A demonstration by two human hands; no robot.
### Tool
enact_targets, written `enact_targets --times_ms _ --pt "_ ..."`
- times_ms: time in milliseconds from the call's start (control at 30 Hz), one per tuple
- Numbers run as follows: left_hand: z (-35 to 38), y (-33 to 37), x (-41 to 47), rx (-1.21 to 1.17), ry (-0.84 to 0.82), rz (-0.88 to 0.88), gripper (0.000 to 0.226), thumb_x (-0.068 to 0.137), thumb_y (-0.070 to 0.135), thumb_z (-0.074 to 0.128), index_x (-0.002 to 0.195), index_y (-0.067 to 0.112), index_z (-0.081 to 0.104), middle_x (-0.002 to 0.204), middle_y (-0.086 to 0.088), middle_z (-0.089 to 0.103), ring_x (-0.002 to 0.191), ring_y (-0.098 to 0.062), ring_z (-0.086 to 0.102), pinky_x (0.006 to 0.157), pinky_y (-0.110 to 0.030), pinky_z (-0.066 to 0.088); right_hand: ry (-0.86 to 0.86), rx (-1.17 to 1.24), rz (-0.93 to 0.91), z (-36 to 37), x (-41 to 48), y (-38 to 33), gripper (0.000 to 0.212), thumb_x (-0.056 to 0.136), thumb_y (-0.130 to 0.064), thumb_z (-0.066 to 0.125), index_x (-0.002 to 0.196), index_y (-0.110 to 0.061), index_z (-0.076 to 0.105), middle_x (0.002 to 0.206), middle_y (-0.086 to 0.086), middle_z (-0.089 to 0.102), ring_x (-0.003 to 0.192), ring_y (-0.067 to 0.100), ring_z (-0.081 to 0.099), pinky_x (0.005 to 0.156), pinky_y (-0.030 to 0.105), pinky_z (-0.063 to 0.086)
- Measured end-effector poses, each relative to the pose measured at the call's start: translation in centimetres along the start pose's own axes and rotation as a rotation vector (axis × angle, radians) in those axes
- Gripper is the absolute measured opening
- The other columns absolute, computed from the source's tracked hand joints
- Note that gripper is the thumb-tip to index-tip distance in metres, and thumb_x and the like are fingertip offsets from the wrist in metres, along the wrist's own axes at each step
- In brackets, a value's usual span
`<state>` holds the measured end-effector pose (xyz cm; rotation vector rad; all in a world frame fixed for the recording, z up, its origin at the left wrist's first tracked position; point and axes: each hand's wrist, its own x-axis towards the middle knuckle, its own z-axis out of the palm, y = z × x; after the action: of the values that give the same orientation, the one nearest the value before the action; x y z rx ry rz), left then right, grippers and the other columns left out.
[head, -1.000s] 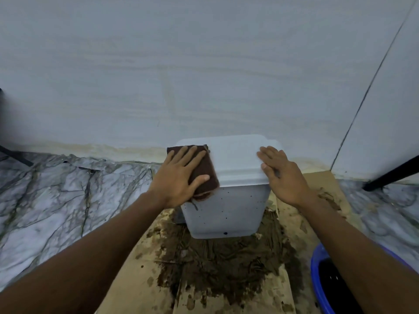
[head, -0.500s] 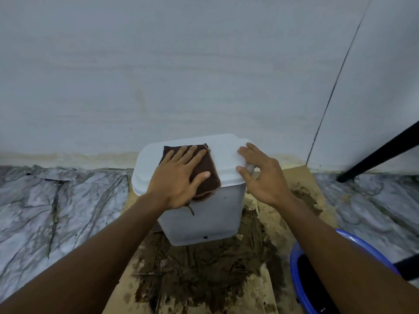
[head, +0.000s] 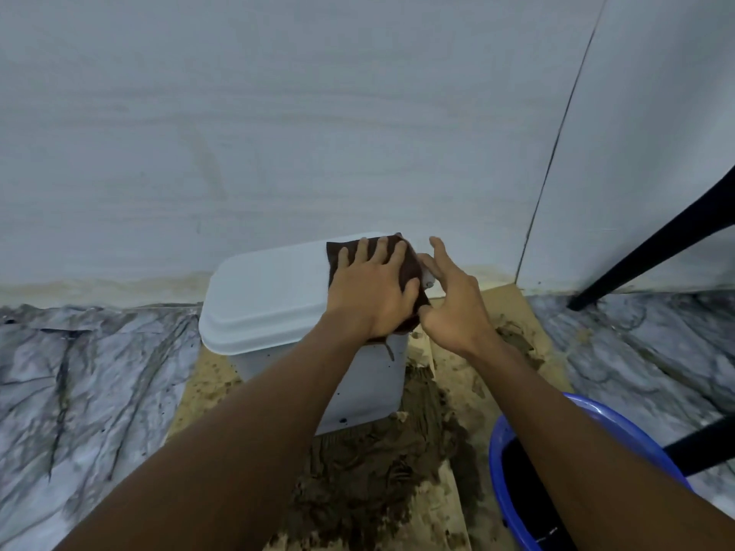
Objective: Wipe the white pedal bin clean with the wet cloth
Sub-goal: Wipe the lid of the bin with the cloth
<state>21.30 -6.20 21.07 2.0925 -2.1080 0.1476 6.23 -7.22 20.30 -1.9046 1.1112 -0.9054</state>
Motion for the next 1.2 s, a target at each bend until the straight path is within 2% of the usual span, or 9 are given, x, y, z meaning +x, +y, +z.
enact_targets --times_ms 67,167,300,433,600,800,933,1100,1200 --pt "0.0 0.7 0.6 -0.022 -0.003 -0.032 0.067 0.098 0.052 0.029 0.158 0.024 0.020 0.164 -0.008 0.024 0.151 -0.035 0.015 0.121 -0.056 0.013 -0.014 0.001 0.006 0.0 -0.1 -0.1 0.099 0.080 0.012 0.056 0.159 -0.025 0.009 0.154 -0.008 0.040 0.118 0.015 0.059 0.062 0.008 0.048" --pt "-0.1 0.6 0.1 -0.043 0.029 -0.031 0.066 0.098 0.052 0.029 0.158 0.024 0.022 0.164 -0.006 0.026 0.151 -0.032 0.017 0.121 -0.054 0.015 -0.024 -0.024 -0.012 0.0 -0.3 -0.2 0.094 0.080 0.012 0.055 0.158 -0.023 0.015 0.154 -0.004 0.042 0.093 0.018 0.064 0.058 0.011 0.044" --pt "-0.3 -3.1 -3.4 -0.045 0.069 0.069 0.069 0.098 0.064 0.022 0.158 0.029 0.020 0.165 0.000 0.022 0.153 -0.024 0.017 0.124 -0.045 0.013 -0.057 -0.059 -0.031 0.0 -0.3 -0.1 0.091 0.077 0.007 0.059 0.156 -0.022 0.025 0.151 -0.007 0.044 0.133 0.019 0.048 0.079 0.015 0.044" --pt "-0.6 -9.4 -7.5 -0.027 0.108 0.002 0.073 0.097 0.071 0.018 0.158 0.032 0.023 0.164 0.003 0.024 0.153 -0.020 0.019 0.125 -0.041 0.014 -0.055 -0.094 -0.012 0.4 -0.3 -0.6 0.088 0.077 0.007 0.056 0.154 -0.027 0.030 0.158 -0.006 0.034 0.145 0.019 0.033 0.102 0.034 0.044" --pt "-1.2 -9.9 -7.9 0.008 0.081 -0.116 0.079 0.093 0.073 0.015 0.158 0.028 0.026 0.164 -0.001 0.027 0.152 -0.025 0.020 0.124 -0.047 0.013 -0.039 -0.018 0.040 1.2 0.2 -1.1 0.101 0.079 0.008 0.059 0.158 -0.032 0.010 0.155 -0.007 0.038 0.143 0.016 0.033 0.095 0.024 0.037" --pt "-0.1 -2.3 -3.3 0.012 0.076 -0.074 0.079 0.091 0.070 0.023 0.156 0.025 0.029 0.161 -0.004 0.032 0.150 -0.030 0.022 0.121 -0.055 0.015 0.037 0.002 0.098 0.6 0.2 -0.4 0.104 0.081 0.008 0.061 0.158 -0.027 0.000 0.150 -0.008 0.045 0.134 0.016 0.045 0.075 0.030 0.050" --pt "0.2 0.4 -0.9 -0.027 0.079 -0.119 0.073 0.090 0.062 0.031 0.153 0.023 0.035 0.156 -0.006 0.041 0.146 -0.032 0.027 0.119 -0.057 0.019 0.025 0.008 0.102 0.7 0.5 -0.3 0.106 0.080 0.010 0.058 0.158 -0.026 -0.004 0.147 -0.011 0.046 0.137 0.011 0.039 0.071 0.004 0.040" --pt "-0.5 1.6 0.9 -0.039 0.057 -0.175 0.063 0.091 0.051 0.037 0.144 0.018 0.046 0.145 -0.008 0.052 0.136 -0.034 0.040 0.113 -0.059 0.028 0.013 0.027 0.102 0.8 0.7 -0.3 0.113 0.081 0.011 0.059 0.156 -0.028 -0.015 0.153 -0.003 0.043 0.108 0.006 0.057 0.069 0.019 0.052" --pt "-1.1 0.4 0.0 -0.137 0.136 -0.098 0.046 0.095 0.041 0.038 0.134 0.024 0.055 0.132 -0.003 0.060 0.120 -0.030 0.051 0.100 -0.050 0.042 0.012 0.009 0.083 0.8 0.5 -0.4 0.112 0.081 0.010 0.061 0.156 -0.026 -0.014 0.149 -0.006 0.046 0.122 0.011 0.053 0.072 0.018 0.047"
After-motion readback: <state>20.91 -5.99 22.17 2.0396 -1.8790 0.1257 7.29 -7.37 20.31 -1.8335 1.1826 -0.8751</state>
